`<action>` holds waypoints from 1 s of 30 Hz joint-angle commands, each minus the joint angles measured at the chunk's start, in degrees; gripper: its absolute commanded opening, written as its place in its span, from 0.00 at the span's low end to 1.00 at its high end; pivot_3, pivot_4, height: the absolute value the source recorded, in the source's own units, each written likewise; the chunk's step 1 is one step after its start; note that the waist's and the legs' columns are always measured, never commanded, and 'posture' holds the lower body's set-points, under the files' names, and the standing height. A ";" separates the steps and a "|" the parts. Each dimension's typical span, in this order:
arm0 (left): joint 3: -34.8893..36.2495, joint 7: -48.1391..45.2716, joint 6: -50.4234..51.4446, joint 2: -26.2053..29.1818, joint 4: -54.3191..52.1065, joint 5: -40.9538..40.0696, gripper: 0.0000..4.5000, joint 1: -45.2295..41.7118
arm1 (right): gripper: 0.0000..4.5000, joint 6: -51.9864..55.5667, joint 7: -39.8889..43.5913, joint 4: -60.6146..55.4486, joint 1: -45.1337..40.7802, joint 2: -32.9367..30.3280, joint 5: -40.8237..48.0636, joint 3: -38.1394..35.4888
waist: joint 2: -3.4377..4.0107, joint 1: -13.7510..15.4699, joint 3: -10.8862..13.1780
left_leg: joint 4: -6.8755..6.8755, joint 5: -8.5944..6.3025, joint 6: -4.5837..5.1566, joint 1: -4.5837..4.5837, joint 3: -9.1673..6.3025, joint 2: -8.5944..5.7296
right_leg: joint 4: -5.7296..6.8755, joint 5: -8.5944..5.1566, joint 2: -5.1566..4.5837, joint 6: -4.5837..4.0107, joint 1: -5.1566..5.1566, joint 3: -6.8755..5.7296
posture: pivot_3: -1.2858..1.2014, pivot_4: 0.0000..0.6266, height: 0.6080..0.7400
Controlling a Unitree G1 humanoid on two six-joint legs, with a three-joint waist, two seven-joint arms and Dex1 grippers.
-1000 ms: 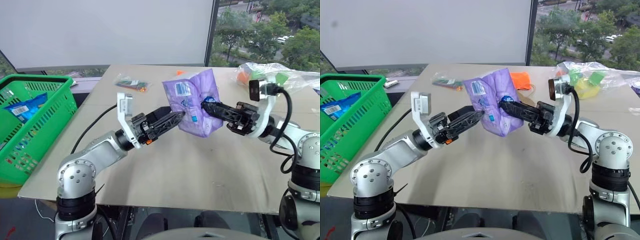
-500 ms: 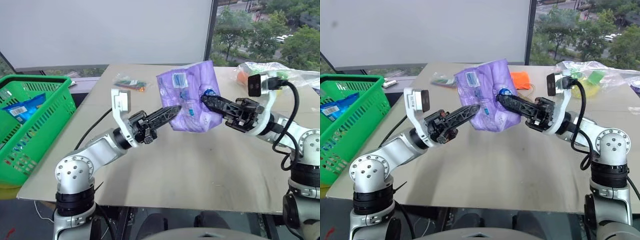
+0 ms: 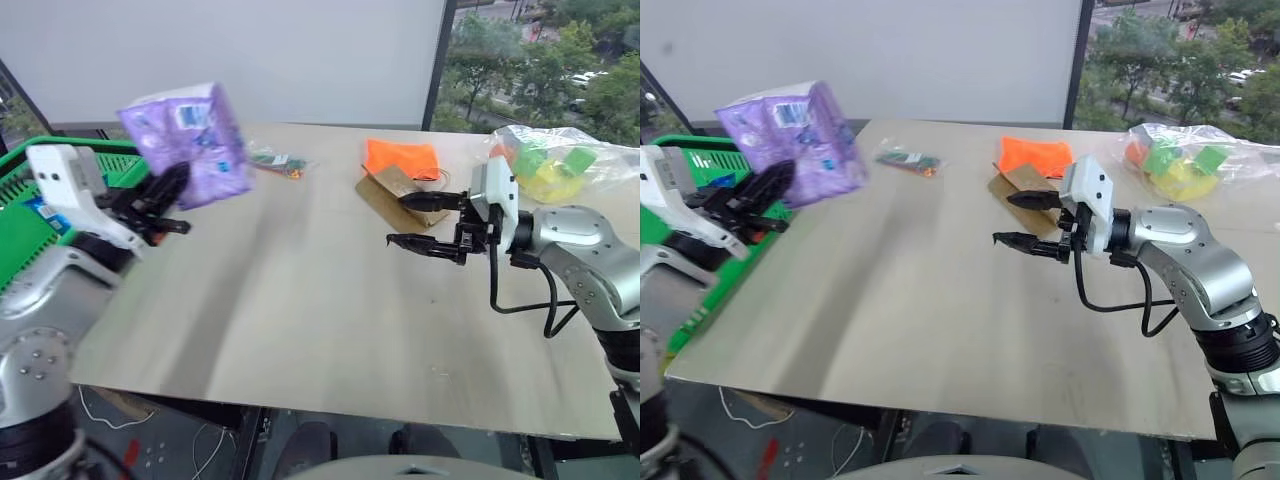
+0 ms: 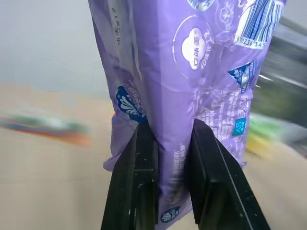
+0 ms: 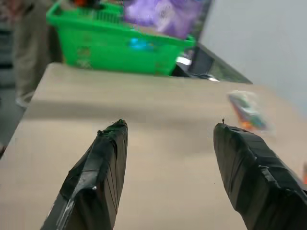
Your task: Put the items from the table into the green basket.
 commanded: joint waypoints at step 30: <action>-13.35 -21.05 5.26 -8.89 -11.70 -0.63 0.99 5.03 | 0.68 3.27 -18.68 -4.92 26.47 0.11 -19.24 -14.94 | -0.29 1.10 -0.01 | -0.07 0.01 -0.04 -0.52 -0.58 -0.15 | -0.45 0.01 -0.91 0.01 -0.01 -0.40 | 0.54 0.00 1.00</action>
